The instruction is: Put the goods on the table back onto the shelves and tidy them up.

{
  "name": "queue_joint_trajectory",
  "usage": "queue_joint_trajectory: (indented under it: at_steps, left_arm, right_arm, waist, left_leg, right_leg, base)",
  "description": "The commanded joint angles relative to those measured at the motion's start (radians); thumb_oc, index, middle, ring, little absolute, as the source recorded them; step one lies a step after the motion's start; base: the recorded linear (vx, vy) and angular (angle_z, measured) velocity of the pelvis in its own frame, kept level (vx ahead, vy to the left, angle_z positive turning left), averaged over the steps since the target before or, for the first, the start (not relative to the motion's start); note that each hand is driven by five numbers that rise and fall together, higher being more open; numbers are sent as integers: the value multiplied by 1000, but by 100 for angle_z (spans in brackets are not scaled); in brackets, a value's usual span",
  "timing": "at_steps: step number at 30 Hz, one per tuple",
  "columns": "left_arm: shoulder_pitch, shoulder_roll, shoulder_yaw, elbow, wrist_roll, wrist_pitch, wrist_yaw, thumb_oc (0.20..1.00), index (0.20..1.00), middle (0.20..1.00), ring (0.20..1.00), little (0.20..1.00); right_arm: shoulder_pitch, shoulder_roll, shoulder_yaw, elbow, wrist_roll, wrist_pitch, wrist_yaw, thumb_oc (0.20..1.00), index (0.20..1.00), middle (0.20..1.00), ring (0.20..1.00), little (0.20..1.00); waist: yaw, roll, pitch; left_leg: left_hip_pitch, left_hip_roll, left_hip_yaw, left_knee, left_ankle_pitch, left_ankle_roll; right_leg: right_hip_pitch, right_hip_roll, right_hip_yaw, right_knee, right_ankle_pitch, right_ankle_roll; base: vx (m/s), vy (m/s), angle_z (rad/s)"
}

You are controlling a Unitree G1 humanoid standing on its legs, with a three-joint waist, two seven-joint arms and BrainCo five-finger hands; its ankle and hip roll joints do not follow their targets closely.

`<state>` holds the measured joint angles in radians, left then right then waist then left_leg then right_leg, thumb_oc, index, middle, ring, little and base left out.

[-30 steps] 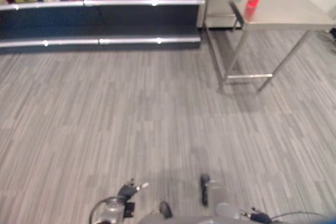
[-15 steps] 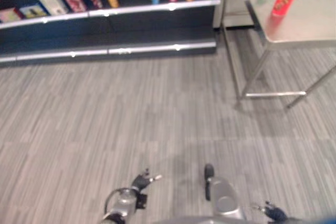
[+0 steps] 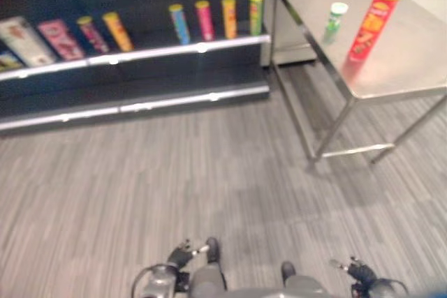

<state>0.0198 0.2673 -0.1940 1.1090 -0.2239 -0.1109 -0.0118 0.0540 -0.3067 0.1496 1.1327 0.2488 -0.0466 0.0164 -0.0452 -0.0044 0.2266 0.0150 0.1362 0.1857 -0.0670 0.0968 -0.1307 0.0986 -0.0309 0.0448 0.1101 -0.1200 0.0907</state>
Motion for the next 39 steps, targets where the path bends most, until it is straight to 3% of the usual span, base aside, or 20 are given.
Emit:
queue_joint_trajectory:
  at_steps: [1,3,6,9,10,11,13,14,16,17,21,24,30,32,33,35,36,37,38,39]
  left_arm:
    - [-14,-6,7,1,-23,-19,2,1000,1000,1000,1000,1000]
    - [-11,-2,16,2,-25,-20,4,1000,1000,1000,1000,1000]
    - [-18,7,13,-7,-31,-18,6,1000,1000,1000,1000,1000]
    - [-32,13,5,-17,-39,-13,9,1000,1000,1000,1000,1000]
    - [-32,13,5,-17,-39,-13,9,1000,1000,1000,1000,1000]
    - [-37,16,4,-17,-39,-12,13,1000,1000,1000,1000,1000]
    - [-42,21,5,-11,-41,-9,15,1000,1000,1000,1000,1000]
    - [-42,21,4,-11,-41,-9,15,1000,1000,1000,1000,1000]
    - [-51,20,6,-9,-44,-13,16,1000,1000,1000,1000,1000]
    - [-55,19,7,-10,-43,-17,18,1000,1000,1000,1000,1000]
    - [-69,14,14,-1,-25,-24,18,1000,1000,1000,1000,1000]
    - [-67,4,13,1,-12,-31,15,1000,1000,1000,1000,1000]
    - [-63,-16,2,5,-3,-30,3,1000,1000,1000,1000,1000]
    - [-64,-29,-18,-1,12,-31,-2,1000,1000,1000,1000,1000]
    - [-67,-32,-22,2,14,-30,-3,1000,1000,1000,1000,1000]
    - [-83,-35,-28,6,8,-27,2,1000,1000,1000,1000,1000]
    - [-83,-35,-28,6,8,-27,2,1000,1000,1000,1000,1000]
    - [-87,-35,-34,3,6,-27,4,1000,1000,1000,1000,1000]
    - [-86,-34,-41,-1,7,-26,0,1000,1000,1000,1000,1000]
    - [-86,-32,-43,-9,7,-24,-2,1000,1000,1000,1000,1000]
  right_arm:
    - [-17,-32,18,-8,-38,-7,8,1000,1000,1000,1000,1000]
    - [-19,-25,22,-5,-51,-4,16,1000,1000,1000,1000,1000]
    - [-32,-25,32,4,-65,0,22,1000,1000,1000,1000,1000]
    - [-44,-28,26,-11,-60,-1,20,1000,1000,1000,1000,1000]
    - [-44,-28,25,-11,-60,-1,20,1000,1000,1000,1000,1000]
    - [-49,-28,24,-18,-62,0,19,1000,1000,1000,1000,1000]
    - [-45,-21,17,-43,-60,1,18,1000,1000,1000,1000,1000]
    - [-45,-21,17,-43,-60,1,18,1000,1000,1000,1000,1000]
    - [-42,-20,17,-37,-59,1,10,1000,1000,1000,1000,1000]
    - [-41,-24,15,-33,-55,5,6,1000,1000,1000,1000,1000]
    - [-47,-27,7,-14,-50,11,1,1000,1000,1000,1000,1000]
    - [-35,-26,5,-8,-61,12,3,1000,1000,1000,1000,1000]
    - [-15,-38,-11,13,-65,14,11,1000,1000,1000,1000,1000]
    - [-2,-55,-19,15,-69,14,12,1000,1000,1000,1000,1000]
    - [-4,-62,-20,14,-68,14,13,1000,1000,1000,1000,1000]
    - [-11,-71,-25,9,-57,9,10,1000,1000,1000,1000,1000]
    - [-11,-71,-25,9,-57,9,10,1000,1000,1000,1000,1000]
    - [-10,-76,-26,1,-45,7,10,1000,1000,1000,1000,1000]
    - [-13,-87,-24,-23,-24,1,8,1000,1000,1000,1000,1000]
    - [-16,-95,-21,-30,-22,3,6,1000,1000,1000,1000,1000]
  waist:
    - [15,-7,0]
    - [30,-19,-20]
    - [40,-33,-33]
    - [34,-36,-15]
    - [37,-33,-17]
    - [27,-32,-3]
    - [8,-5,19]
    - [9,-2,18]
    - [-6,6,27]
    - [-20,9,31]
    - [-46,-6,28]
    - [-68,-4,36]
    - [-86,-3,31]
    - [-94,-1,13]
    - [-99,2,10]
    - [-103,1,15]
    - [-104,2,15]
    - [-106,-1,17]
    - [-113,-6,14]
    - [-115,-5,13]
  left_leg:
    - [-167,45,-12,-20,106,-30]
    - [-147,32,27,-20,104,-18]
    - [-119,0,59,-20,67,19]
    - [-66,-43,74,-18,8,75]
    - [-69,-38,76,-18,9,74]
    - [-37,-50,79,-20,-11,90]
    - [30,-60,82,-20,-63,118]
    - [27,-57,83,-20,-62,118]
    - [58,-71,69,-20,-90,115]
    - [85,-87,50,-20,-122,107]
    - [138,-119,36,-20,-176,92]
    - [188,-130,27,-20,-204,86]
    - [273,-170,-22,-18,-267,86]
    - [301,-181,-63,28,-323,79]
    - [298,-177,-73,58,-322,67]
    - [255,-158,-76,213,-257,8]
    - [253,-157,-77,217,-260,8]
    - [222,-148,-69,290,-221,-18]
    - [159,-104,-14,454,-137,-61]
    - [133,-82,9,533,-109,-71]
  right_leg:
    - [187,61,66,-152,-86,-14]
    - [196,31,67,-120,-94,11]
    - [135,-6,30,54,-42,63]
    - [2,-46,-16,345,106,152]
    - [-2,-42,-14,343,110,151]
    - [-57,-63,-43,449,171,167]
    - [-193,-113,-116,624,192,145]
    - [-195,-110,-116,622,195,144]
    - [-236,-134,-165,514,115,107]
    - [-249,-127,-185,294,50,84]
    - [-292,-126,-195,-68,147,109]
    - [-322,-129,-210,-159,192,126]
    - [-334,-150,-239,-187,239,134]
    - [-298,-159,-257,-190,269,125]
    - [-286,-152,-251,-189,267,119]
    - [-243,-141,-251,-182,263,98]
    - [-243,-140,-253,-182,263,98]
    - [-226,-141,-255,-181,258,88]
    - [-173,-129,-270,-195,220,54]
    - [-149,-118,-272,-197,194,37]
  base:
    - [642,214,-85]
    - [530,173,-67]
    - [341,126,-44]
    - [223,124,-12]
    - [143,104,-14]
    - [114,105,-15]
    - [260,207,-1]
    - [265,162,-7]
    - [296,31,-15]
    - [406,-38,-15]
    - [350,-51,-9]
    - [331,-36,19]
    - [338,-71,18]
    - [502,-224,52]
    - [533,-305,58]
    - [302,-228,40]
    - [189,-167,45]
    - [279,-253,46]
    - [366,-324,39]
    - [386,-350,25]
